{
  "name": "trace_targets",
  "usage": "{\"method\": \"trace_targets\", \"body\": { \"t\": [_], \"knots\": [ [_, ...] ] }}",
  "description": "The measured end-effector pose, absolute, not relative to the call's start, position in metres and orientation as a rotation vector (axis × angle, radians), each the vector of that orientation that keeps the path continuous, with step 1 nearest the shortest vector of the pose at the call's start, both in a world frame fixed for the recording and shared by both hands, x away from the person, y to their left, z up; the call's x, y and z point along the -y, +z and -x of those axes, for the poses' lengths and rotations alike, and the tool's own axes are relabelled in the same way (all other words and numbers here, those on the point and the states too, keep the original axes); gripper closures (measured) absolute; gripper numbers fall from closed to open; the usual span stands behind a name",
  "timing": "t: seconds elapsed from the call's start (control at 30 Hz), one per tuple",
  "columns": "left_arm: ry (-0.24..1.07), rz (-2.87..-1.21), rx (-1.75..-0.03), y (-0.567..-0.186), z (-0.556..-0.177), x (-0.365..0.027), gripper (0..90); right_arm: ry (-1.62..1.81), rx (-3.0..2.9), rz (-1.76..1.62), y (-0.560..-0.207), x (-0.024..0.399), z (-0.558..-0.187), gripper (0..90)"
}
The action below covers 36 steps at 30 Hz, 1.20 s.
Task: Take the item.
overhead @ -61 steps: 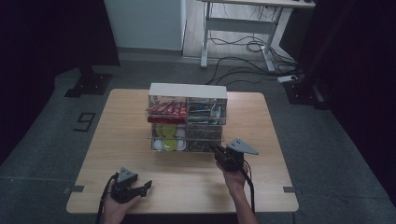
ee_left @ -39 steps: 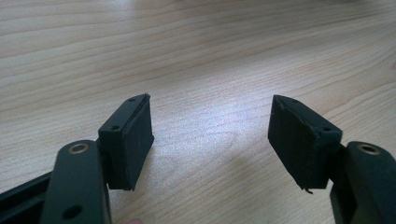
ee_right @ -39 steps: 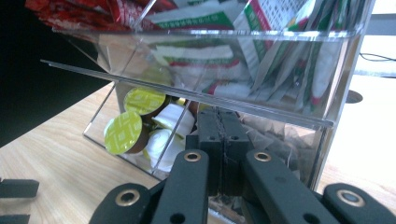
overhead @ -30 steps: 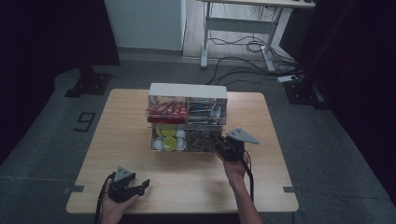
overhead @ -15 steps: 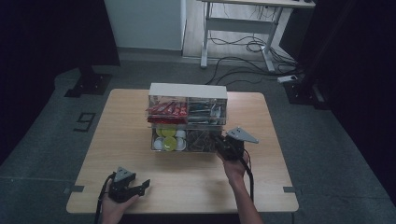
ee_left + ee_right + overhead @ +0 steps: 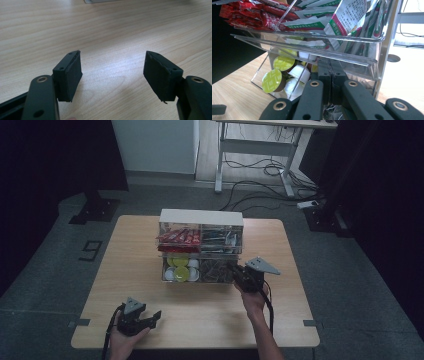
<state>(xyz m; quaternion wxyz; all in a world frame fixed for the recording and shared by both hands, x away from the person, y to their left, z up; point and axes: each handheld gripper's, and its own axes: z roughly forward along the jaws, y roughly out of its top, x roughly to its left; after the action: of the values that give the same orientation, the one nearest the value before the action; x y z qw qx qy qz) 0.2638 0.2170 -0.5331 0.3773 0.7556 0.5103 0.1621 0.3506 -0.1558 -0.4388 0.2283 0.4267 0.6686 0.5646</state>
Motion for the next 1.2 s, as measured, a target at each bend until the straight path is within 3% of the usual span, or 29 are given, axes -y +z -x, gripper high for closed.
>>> {"method": "trace_targets", "body": {
  "t": [1.2],
  "knots": [
    [0.508,-1.929,-1.206,-0.476,-0.296,-0.189,27.9,1.464,-1.886,-1.156,-0.431,0.157,-0.352,88.7]
  ]
}}
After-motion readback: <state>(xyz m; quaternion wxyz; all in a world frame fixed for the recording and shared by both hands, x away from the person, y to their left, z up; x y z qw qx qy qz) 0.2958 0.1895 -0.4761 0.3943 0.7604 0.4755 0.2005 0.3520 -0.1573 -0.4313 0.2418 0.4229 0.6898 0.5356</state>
